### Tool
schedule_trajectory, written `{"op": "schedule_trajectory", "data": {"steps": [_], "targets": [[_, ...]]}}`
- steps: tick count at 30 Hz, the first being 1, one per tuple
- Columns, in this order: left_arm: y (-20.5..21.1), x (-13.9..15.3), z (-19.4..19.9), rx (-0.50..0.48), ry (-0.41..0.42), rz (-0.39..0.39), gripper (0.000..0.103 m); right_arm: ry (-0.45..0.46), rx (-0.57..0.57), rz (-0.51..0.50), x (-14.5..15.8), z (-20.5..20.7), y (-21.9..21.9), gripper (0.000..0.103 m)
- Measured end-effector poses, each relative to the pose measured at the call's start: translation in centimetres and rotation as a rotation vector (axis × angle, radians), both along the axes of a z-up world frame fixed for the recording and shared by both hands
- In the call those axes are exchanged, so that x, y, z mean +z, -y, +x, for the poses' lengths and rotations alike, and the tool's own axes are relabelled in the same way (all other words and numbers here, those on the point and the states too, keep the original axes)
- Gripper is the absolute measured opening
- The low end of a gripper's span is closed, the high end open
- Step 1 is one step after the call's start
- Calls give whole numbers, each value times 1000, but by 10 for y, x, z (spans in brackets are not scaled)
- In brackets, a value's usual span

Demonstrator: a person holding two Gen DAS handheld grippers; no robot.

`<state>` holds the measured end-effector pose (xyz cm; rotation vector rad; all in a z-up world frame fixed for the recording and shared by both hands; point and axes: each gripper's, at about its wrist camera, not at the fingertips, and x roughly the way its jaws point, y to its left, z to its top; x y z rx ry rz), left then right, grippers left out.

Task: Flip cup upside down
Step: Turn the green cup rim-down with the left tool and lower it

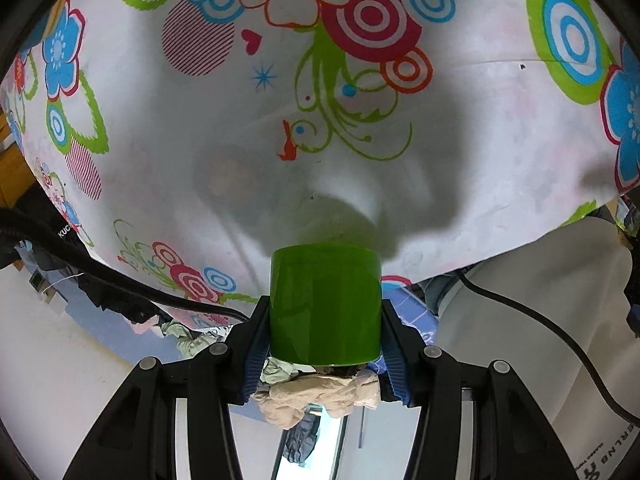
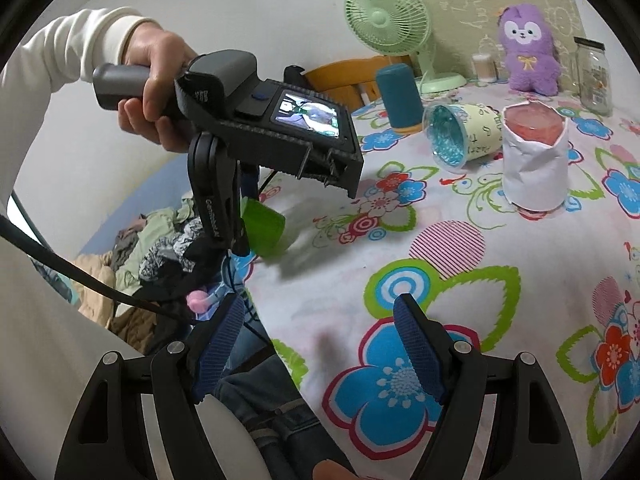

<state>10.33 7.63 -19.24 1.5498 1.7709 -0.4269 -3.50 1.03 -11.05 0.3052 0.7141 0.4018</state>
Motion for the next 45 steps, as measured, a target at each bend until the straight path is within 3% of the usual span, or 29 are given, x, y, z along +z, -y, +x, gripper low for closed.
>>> {"op": "schedule_trajectory", "data": {"steps": [15, 22, 28, 37, 43, 45], "targets": [[17, -2, -3, -24, 11, -3, 56, -4, -13, -4, 0, -2, 3, 79], [24, 7, 2, -24, 22, -39, 80, -7, -14, -3, 1, 0, 4, 79], [29, 18, 6, -19, 46, -68, 90, -12, -37, -3, 5, 3, 7, 79], [18, 39, 7, -8, 87, -169, 98, -24, -102, -26, 13, 15, 6, 79], [3, 61, 12, 22, 117, -288, 99, -19, -144, -46, 24, 22, 4, 80], [-4, 70, 17, 40, 134, -332, 99, -20, -161, -66, 28, 25, 1, 84]]}}
